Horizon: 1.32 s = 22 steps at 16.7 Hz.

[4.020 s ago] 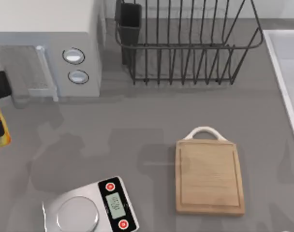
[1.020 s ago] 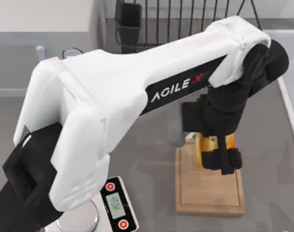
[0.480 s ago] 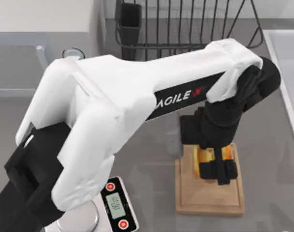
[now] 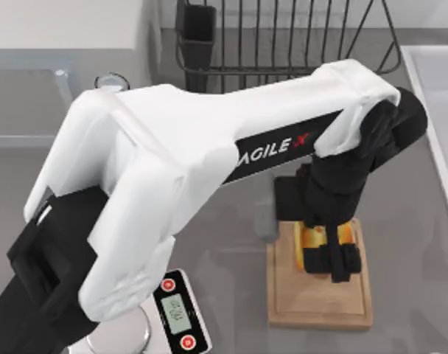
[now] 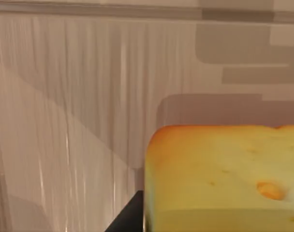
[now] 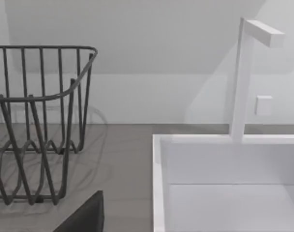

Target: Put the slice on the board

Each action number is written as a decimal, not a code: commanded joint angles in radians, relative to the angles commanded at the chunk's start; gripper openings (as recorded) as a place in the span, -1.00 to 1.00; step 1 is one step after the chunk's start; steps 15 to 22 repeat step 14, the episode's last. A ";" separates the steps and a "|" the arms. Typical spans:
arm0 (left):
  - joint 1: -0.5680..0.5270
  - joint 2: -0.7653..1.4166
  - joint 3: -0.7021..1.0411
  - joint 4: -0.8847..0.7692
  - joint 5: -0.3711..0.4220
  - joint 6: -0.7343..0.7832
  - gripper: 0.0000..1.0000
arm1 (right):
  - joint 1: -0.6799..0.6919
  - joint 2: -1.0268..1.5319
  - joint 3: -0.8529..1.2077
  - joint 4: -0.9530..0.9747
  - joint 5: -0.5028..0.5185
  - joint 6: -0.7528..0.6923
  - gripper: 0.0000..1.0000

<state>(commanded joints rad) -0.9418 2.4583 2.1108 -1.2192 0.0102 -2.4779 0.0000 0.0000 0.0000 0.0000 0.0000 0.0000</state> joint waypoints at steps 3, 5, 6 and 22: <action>0.000 0.000 0.000 0.000 0.000 0.000 0.21 | 0.000 0.000 0.000 0.000 0.000 0.000 1.00; 0.000 0.000 0.000 0.000 0.000 0.000 0.51 | 0.000 0.000 0.000 0.000 0.000 0.000 1.00; 0.000 0.000 0.000 0.000 0.000 0.000 0.66 | 0.000 0.000 0.000 0.000 0.000 0.000 1.00; 0.000 0.000 0.000 0.000 0.000 0.000 1.00 | 0.000 0.000 0.000 0.000 0.000 0.000 1.00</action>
